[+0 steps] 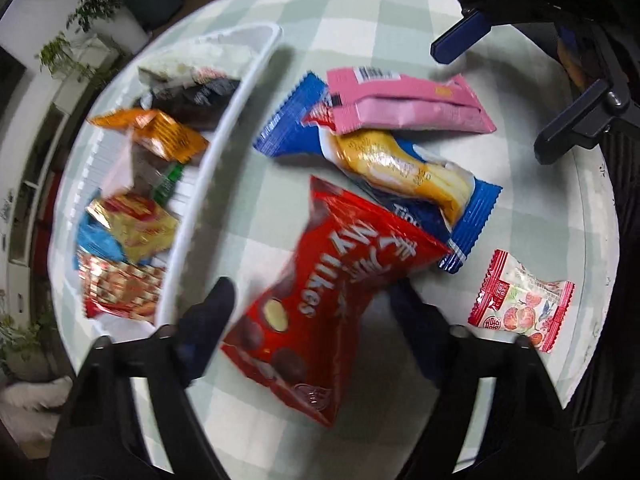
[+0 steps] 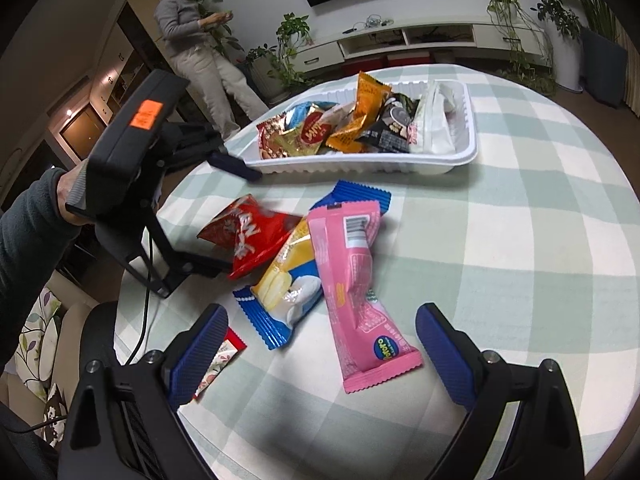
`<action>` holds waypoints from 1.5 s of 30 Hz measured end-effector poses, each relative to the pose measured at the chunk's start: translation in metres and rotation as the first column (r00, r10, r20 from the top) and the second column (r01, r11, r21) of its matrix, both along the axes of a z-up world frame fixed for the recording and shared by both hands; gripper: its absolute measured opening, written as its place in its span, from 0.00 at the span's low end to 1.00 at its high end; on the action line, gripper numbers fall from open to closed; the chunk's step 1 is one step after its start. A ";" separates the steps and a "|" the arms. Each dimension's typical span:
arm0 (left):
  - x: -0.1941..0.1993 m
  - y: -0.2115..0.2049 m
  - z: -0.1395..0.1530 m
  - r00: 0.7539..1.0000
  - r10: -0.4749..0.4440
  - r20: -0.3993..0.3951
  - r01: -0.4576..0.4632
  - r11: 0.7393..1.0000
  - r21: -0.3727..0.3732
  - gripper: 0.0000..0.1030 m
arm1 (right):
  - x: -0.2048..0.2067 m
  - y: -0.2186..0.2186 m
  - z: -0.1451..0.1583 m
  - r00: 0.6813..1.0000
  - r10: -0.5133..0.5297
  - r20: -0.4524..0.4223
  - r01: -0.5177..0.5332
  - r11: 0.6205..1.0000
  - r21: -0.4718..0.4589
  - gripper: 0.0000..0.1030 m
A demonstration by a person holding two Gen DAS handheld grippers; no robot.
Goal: Organize snacks
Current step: 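Grasp the red Mylikes bag with the left gripper while the right gripper grasps the pink bar, then carry both snacks over the white tray and lower them in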
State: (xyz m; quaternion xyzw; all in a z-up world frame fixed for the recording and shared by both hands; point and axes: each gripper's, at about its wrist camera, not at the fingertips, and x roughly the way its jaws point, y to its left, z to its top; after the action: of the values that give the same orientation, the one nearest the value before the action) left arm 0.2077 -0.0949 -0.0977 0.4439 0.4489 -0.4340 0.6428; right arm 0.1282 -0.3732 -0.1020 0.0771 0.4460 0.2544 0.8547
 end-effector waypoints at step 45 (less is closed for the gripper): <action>-0.036 0.156 0.041 0.736 0.521 -0.432 -0.677 0.557 -0.481 0.33 | 0.033 0.023 -0.014 0.995 0.018 -0.096 -0.042 0.966 -0.253 0.32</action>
State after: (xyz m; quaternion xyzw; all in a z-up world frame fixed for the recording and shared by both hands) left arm 0.1716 0.0613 -0.0563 -0.0256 0.4820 -0.3576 0.7995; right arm 0.1613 -0.3500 -0.1161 -0.0286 0.5154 0.2040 0.8318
